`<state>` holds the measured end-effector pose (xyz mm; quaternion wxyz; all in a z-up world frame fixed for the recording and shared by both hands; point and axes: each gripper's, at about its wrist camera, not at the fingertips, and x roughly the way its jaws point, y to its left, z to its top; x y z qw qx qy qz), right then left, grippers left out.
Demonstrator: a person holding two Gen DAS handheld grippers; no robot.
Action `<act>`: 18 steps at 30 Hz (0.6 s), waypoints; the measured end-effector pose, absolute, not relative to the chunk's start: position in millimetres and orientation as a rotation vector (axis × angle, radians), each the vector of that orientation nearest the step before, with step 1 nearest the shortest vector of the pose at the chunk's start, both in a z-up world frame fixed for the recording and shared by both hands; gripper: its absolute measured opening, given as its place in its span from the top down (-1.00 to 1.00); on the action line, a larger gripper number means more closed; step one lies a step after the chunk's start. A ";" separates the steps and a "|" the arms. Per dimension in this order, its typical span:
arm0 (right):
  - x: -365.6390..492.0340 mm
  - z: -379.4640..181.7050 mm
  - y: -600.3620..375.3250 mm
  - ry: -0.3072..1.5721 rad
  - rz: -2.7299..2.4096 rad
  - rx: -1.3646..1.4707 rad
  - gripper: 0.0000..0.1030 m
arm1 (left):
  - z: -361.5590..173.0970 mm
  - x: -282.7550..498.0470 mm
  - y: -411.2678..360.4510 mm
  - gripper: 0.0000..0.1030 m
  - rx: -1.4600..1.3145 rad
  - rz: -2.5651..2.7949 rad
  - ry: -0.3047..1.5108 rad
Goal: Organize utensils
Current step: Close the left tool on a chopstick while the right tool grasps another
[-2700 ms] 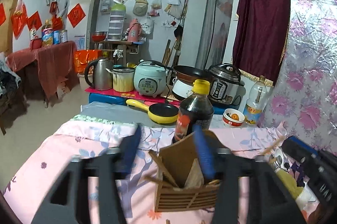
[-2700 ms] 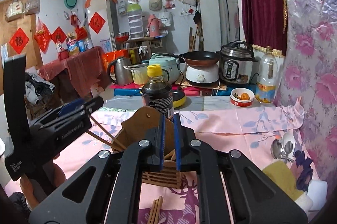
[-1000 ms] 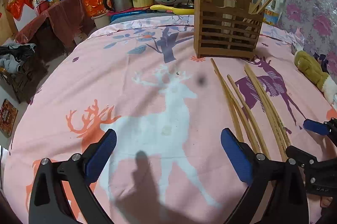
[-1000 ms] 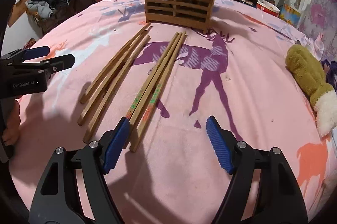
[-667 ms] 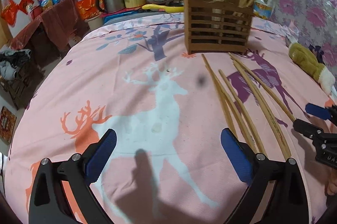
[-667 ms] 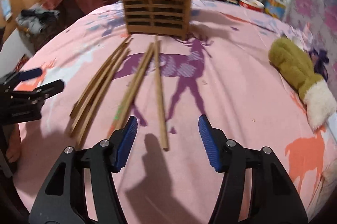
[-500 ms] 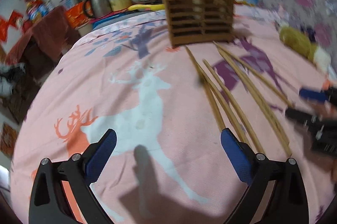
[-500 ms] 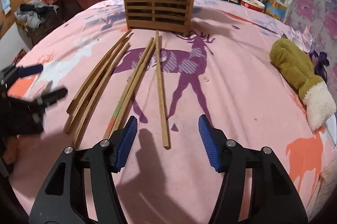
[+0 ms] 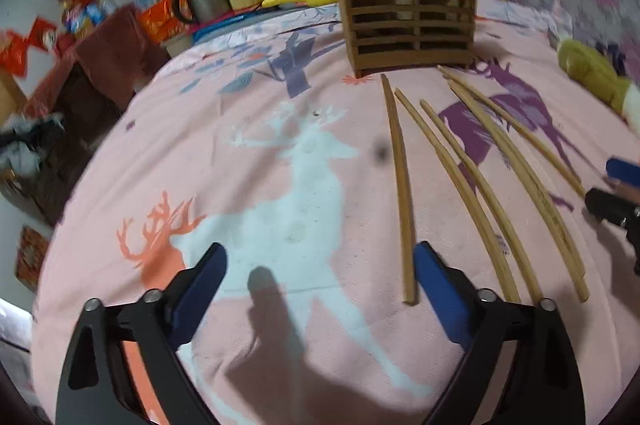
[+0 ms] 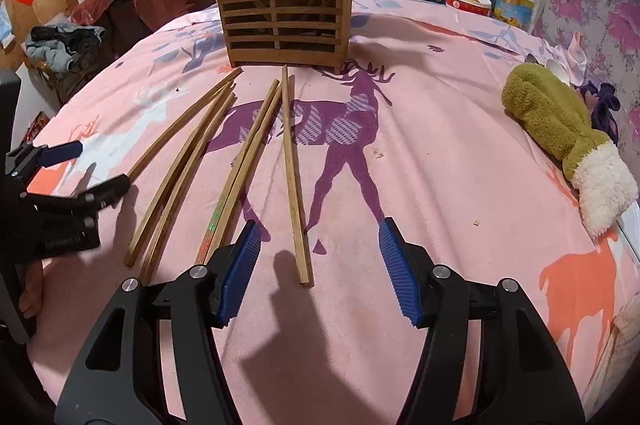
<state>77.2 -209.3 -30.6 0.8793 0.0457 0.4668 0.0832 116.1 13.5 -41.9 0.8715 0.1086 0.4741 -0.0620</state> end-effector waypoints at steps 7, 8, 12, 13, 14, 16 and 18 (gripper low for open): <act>76.3 -29.5 -207.5 0.970 0.193 0.098 -0.17 | -42.3 104.1 -9.1 0.06 0.303 -0.236 0.964; 76.1 -29.2 -207.1 0.969 0.200 0.100 -0.14 | -43.0 102.0 -11.6 0.26 0.300 -0.258 0.966; 74.7 -30.5 -205.9 0.982 0.232 0.115 0.04 | -43.5 98.6 -13.0 0.68 0.281 -0.300 0.972; 73.3 -31.1 -206.1 0.986 0.241 0.122 0.05 | -43.8 98.0 -12.7 0.70 0.280 -0.295 0.970; 71.5 -31.3 -206.1 0.987 0.247 0.125 0.08 | -43.8 98.3 -10.7 0.70 0.273 -0.282 0.971; 65.1 -31.7 -206.3 0.984 0.255 0.121 0.11 | -44.0 102.7 -4.3 0.70 0.239 -0.263 0.984; 59.8 -32.8 -206.7 0.983 0.256 0.110 0.14 | -44.8 105.6 0.4 0.70 0.210 -0.256 0.999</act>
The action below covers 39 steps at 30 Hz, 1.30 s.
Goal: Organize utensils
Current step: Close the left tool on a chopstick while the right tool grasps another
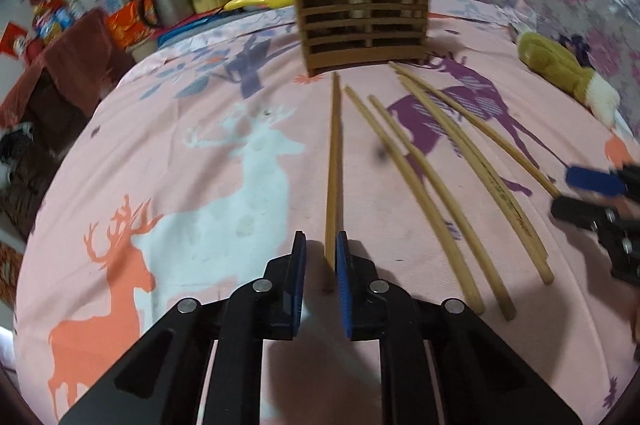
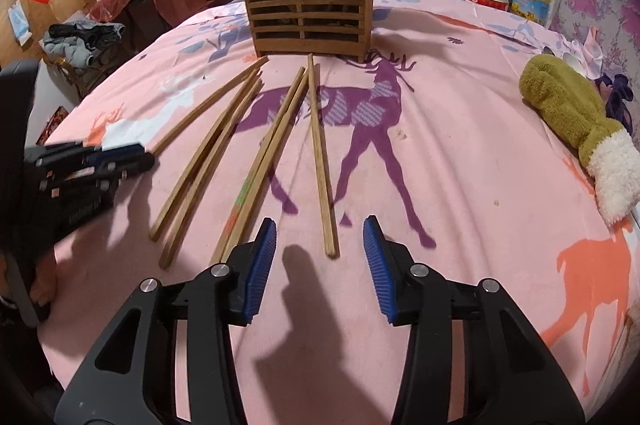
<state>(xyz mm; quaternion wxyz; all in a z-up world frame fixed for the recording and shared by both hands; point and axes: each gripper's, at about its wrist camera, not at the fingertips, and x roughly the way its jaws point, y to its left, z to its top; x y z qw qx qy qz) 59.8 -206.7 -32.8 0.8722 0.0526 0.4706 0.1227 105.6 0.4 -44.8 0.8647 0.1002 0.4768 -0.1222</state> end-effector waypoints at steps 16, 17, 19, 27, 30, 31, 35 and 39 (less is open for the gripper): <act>57.7 -36.8 -201.5 0.983 0.254 0.062 0.89 | -43.6 102.2 -3.8 0.83 0.230 -0.252 0.982; 57.6 -36.0 -202.0 0.980 0.251 0.064 0.89 | -41.6 102.4 -1.8 0.83 0.219 -0.248 0.974; 57.1 -34.2 -203.1 0.971 0.247 0.069 0.88 | -38.1 102.8 2.4 0.83 0.197 -0.241 0.963; 53.9 -19.4 -214.9 0.892 0.225 0.128 0.88 | -15.8 95.0 9.9 0.83 0.134 -0.255 0.862; 55.2 -19.0 -216.1 0.891 0.226 0.132 0.88 | -22.7 96.9 5.1 0.82 0.142 -0.287 0.906; 54.9 -18.8 -216.3 0.891 0.226 0.132 0.88 | -24.5 97.6 3.4 0.82 0.149 -0.290 0.917; 55.5 -18.5 -216.0 0.896 0.228 0.129 0.88 | -37.3 101.2 -0.8 0.66 0.180 -0.289 0.971; 56.6 -19.4 -216.6 0.901 0.228 0.135 0.88 | -44.4 101.6 -2.3 0.67 0.205 -0.285 1.002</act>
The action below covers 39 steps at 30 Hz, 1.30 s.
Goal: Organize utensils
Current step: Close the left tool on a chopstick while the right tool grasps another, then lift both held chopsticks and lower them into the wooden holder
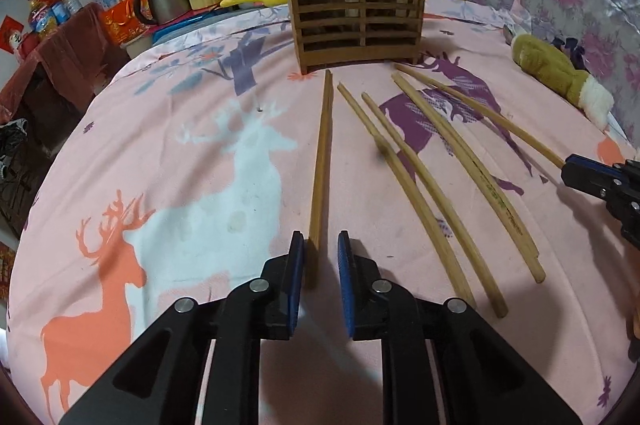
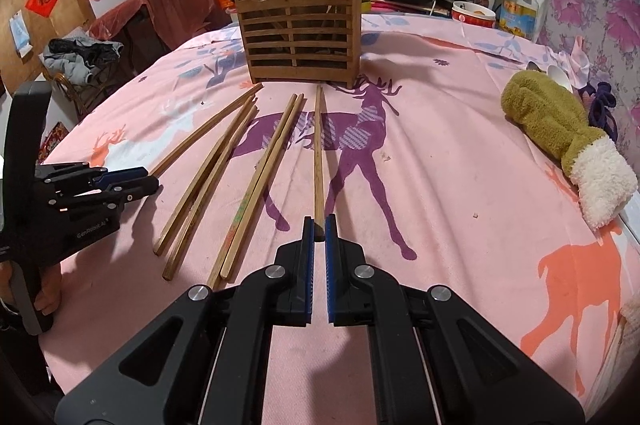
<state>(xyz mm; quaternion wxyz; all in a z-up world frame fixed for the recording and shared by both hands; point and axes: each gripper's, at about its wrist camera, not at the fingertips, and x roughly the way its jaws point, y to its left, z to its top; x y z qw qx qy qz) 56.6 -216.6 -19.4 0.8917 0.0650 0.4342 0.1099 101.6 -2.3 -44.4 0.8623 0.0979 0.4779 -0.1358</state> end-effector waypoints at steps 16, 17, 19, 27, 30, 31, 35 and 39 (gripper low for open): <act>45.5 13.2 -218.8 0.740 0.215 0.154 0.88 | 28.2 82.8 15.2 0.89 0.061 -0.278 0.771; 44.4 17.8 -219.6 0.725 0.218 0.158 0.88 | 34.3 83.4 14.1 0.89 0.062 -0.278 0.762; 43.1 29.7 -222.1 0.694 0.221 0.170 0.88 | 44.6 85.3 12.1 0.89 0.064 -0.283 0.745; 51.2 73.4 -227.6 0.624 0.247 0.192 0.88 | 95.5 102.2 -13.7 0.89 0.089 -0.331 0.698; 59.4 88.5 -228.9 0.603 0.246 0.191 0.88 | 113.5 115.1 -25.5 0.89 0.098 -0.345 0.688; 60.9 91.3 -228.9 0.599 0.246 0.190 0.88 | 120.1 119.9 -29.3 0.89 0.100 -0.345 0.681; 72.6 108.9 -228.6 0.575 0.247 0.182 0.89 | 140.0 136.3 -39.6 0.89 0.100 -0.348 0.658; 84.3 120.6 -226.3 0.558 0.243 0.172 0.89 | 160.2 153.2 -49.8 0.89 0.096 -0.350 0.633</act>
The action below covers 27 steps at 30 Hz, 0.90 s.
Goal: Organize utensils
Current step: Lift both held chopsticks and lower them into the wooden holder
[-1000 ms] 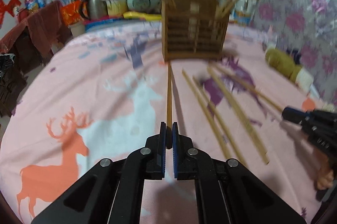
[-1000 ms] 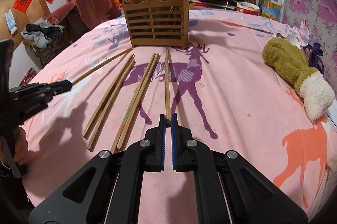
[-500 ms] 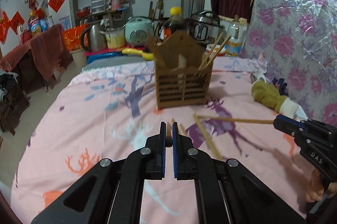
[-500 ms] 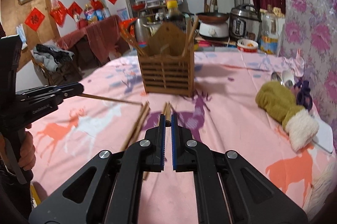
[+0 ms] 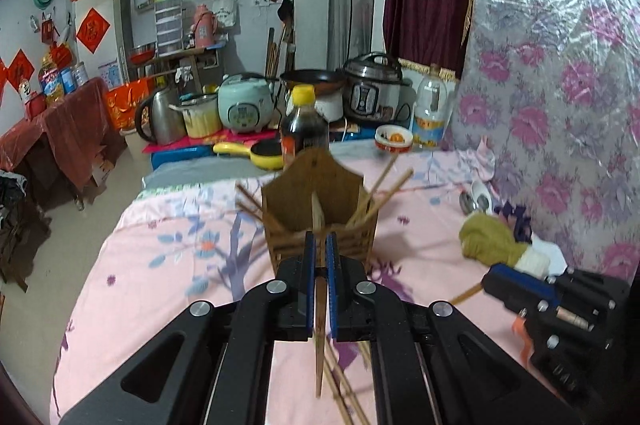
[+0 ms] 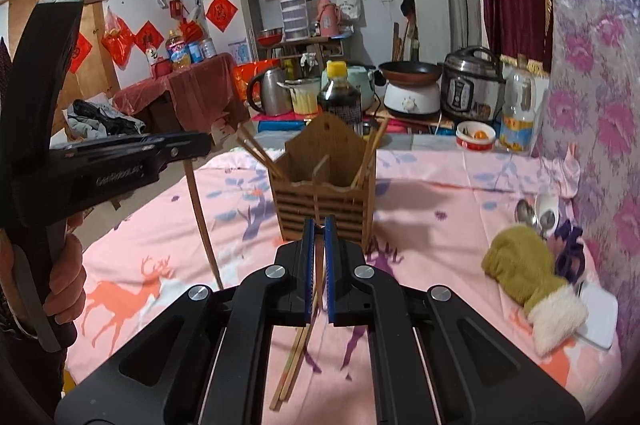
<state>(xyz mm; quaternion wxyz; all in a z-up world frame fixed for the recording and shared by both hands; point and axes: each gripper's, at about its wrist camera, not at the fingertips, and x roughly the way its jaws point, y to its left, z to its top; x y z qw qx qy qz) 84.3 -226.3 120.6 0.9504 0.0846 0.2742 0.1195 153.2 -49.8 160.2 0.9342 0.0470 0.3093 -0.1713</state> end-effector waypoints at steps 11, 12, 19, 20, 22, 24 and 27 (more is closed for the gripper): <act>149.9 177.1 -234.0 0.454 0.231 0.240 0.89 | 222.4 205.9 -67.1 0.89 0.025 -0.299 0.441; 157.8 184.7 -235.9 0.430 0.227 0.261 0.89 | 227.0 212.2 -68.3 0.89 0.021 -0.278 0.400; 194.8 194.0 -239.0 0.280 0.111 0.298 0.89 | 207.2 252.2 -58.2 0.88 -0.091 -0.242 0.336; 200.3 190.6 -240.8 0.276 0.102 0.305 0.89 | 201.3 255.3 -56.4 0.89 -0.099 -0.246 0.344; 213.6 176.9 -245.3 0.286 0.094 0.333 0.89 | 187.3 262.9 -53.9 0.89 -0.101 -0.241 0.361; 224.3 162.1 -247.3 0.335 0.118 0.353 0.88 | 170.1 267.8 -52.9 0.89 -0.102 -0.244 0.389; 232.6 137.7 -246.9 0.406 0.153 0.365 0.73 | 149.2 267.2 -51.5 0.54 -0.108 -0.270 0.434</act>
